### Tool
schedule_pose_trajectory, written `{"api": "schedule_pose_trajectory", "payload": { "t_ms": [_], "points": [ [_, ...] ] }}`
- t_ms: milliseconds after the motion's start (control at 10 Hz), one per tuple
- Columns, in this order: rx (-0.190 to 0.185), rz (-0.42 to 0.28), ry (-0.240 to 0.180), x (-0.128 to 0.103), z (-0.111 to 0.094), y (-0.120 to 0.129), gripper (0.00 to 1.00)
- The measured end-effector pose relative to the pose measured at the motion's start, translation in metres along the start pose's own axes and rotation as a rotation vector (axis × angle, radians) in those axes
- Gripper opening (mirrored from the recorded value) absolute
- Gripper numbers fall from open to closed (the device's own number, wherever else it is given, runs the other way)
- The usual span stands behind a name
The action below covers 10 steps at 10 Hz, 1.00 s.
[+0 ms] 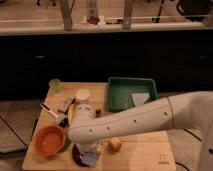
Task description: Wipe purple bowl with sponge
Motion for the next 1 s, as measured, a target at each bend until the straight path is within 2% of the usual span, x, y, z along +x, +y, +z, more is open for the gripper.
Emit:
{"api": "schedule_pose_trajectory", "payload": {
  "t_ms": [200, 400, 700, 1000],
  "points": [
    [0.002, 0.023, 0.004, 0.013, -0.003, 0.006, 0.00],
    [-0.002, 0.008, 0.009, 0.019, -0.005, -0.004, 0.00],
    [-0.014, -0.063, 0.020, 0.022, -0.011, -0.057, 0.00],
    [-0.023, -0.163, 0.016, 0.009, -0.012, -0.095, 0.00]
  ]
}}
